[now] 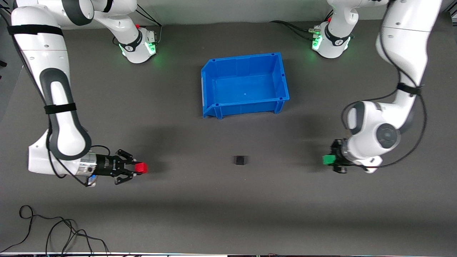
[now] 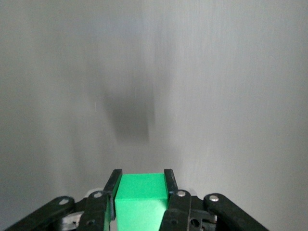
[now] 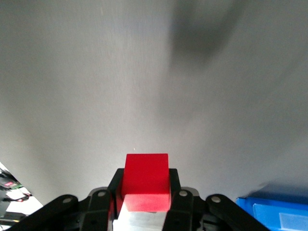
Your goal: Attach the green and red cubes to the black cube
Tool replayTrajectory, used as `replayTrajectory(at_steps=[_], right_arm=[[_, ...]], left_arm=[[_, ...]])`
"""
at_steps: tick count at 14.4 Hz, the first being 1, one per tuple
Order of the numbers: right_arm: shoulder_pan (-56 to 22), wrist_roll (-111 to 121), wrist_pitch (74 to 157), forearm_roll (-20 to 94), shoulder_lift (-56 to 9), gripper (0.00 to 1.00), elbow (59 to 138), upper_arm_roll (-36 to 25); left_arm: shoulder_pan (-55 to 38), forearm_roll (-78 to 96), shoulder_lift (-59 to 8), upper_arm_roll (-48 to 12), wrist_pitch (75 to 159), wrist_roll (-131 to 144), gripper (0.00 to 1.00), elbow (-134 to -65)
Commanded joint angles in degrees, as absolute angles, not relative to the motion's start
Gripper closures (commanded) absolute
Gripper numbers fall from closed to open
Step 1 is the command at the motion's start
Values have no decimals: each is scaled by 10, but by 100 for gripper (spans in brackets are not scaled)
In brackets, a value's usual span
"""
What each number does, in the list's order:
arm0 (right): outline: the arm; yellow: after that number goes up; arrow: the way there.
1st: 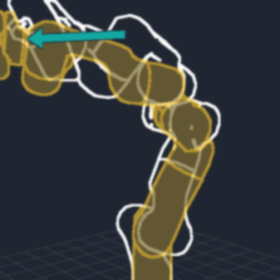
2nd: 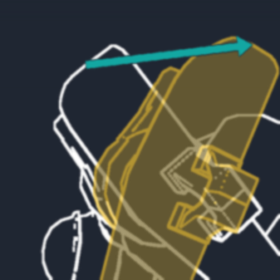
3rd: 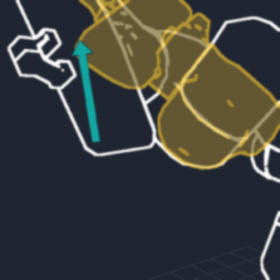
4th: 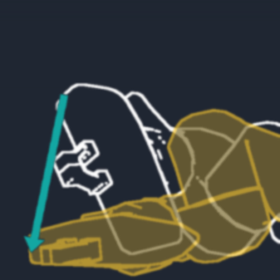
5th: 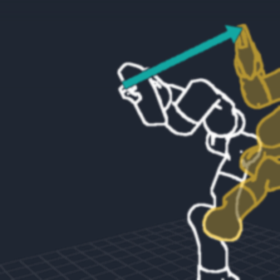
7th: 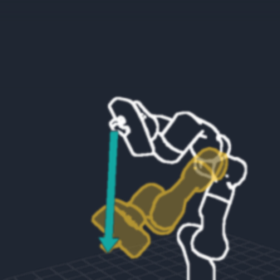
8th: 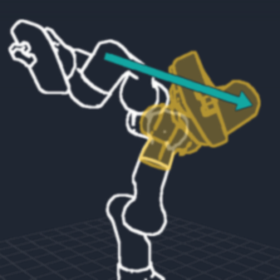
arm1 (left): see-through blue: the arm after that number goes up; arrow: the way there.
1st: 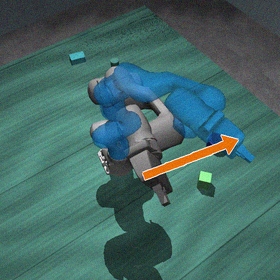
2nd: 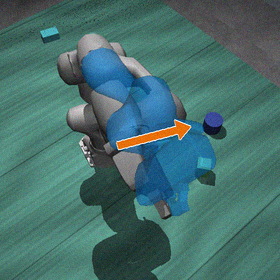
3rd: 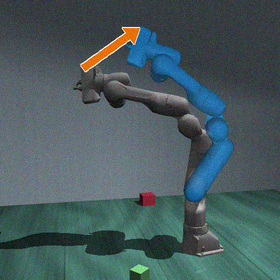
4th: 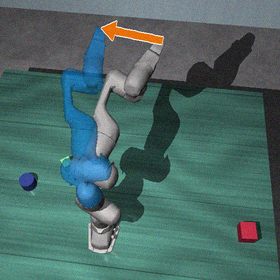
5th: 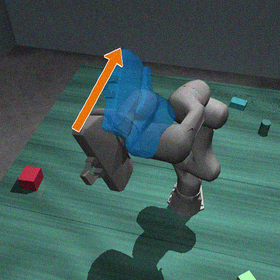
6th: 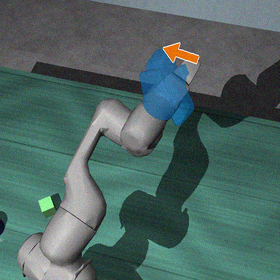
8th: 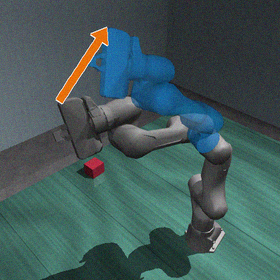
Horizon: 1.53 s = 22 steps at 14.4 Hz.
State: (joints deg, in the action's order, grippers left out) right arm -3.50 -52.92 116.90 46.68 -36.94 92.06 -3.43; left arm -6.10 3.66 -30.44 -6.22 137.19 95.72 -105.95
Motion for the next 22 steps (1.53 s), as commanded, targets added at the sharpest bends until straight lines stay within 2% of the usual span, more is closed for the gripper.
replayTrajectory(at_steps=[1,4,9,14,17,22], right_arm=[[-109,-604,1233,479,-369,86,913,-40],[-212,-727,1342,479,-386,86,893,-40],[-308,-829,1427,481,-432,87,867,-40],[-346,-856,1460,522,-474,88,854,-39],[-350,-855,1463,525,-490,93,853,-33],[-350,-856,1476,526,-516,94,839,-17]], left_arm=[[-135,40,-350,-53,1369,1042,100,-997],[-180,39,-403,-53,1371,1131,100,-923],[-235,49,-433,-54,1428,1219,100,-908],[-286,48,-488,-54,1435,1233,100,-859],[-291,45,-490,-53,1435,1248,100,-856],[-302,47,-505,-52,1435,1252,100,-831]])
